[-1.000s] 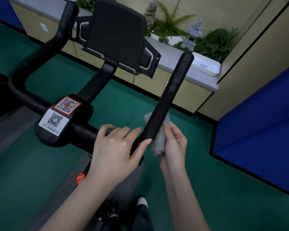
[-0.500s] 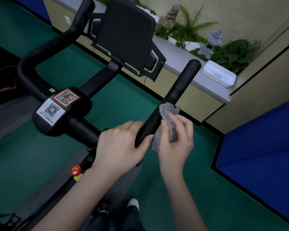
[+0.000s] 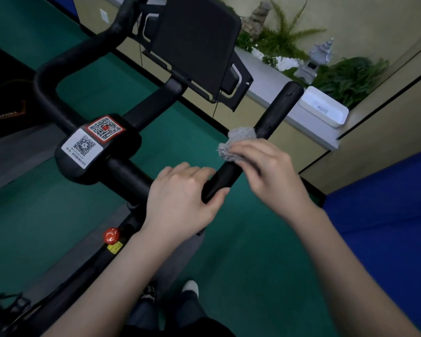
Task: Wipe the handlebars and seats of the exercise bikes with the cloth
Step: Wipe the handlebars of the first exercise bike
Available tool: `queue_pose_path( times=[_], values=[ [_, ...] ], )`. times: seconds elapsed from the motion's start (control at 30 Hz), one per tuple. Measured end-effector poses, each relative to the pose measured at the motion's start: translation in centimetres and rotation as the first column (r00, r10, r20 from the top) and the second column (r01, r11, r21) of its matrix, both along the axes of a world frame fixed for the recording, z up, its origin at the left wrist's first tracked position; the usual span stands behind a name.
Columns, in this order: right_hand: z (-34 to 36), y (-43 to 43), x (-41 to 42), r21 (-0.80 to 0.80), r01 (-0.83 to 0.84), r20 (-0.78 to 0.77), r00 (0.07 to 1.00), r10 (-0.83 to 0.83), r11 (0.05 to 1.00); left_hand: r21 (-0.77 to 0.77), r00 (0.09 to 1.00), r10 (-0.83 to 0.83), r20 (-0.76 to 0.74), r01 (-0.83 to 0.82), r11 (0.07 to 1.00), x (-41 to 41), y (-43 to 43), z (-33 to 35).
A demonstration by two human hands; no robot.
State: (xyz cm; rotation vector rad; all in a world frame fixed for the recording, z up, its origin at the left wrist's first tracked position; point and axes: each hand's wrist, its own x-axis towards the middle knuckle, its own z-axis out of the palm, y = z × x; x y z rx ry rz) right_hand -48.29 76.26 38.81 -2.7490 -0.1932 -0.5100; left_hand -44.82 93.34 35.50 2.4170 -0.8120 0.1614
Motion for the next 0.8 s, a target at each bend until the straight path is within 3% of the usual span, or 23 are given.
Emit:
queue_pose_path(
  times=[0.2,0.43,0.6,0.8],
  values=[
    [3.8,-1.3,2.7,-0.25,-0.059,-0.238,0.971,-0.002,0.966,-0.028,1.0,0.007,0.006,-0.007,1.0,0.1,0.2,-0.3],
    [4.5,1.6,4.8,-0.263,-0.296,-0.552,0.827,0.108,0.918,-0.024,1.0,0.006,0.011,-0.005,1.0,0.2,0.2,-0.4],
    [5.4,-0.2,6.5,-0.378,-0.18,-0.545,0.836,-0.061,0.908,-0.031,0.999,0.004,-0.038,-0.005,0.999,0.2,0.2,-0.3],
    [5.1,0.9,6.2,-0.313,-0.239,-0.621,0.784,-0.008,0.919,-0.01,0.999,0.003,-0.048,-0.004,1.0,0.2,0.1,-0.2]
  ],
)
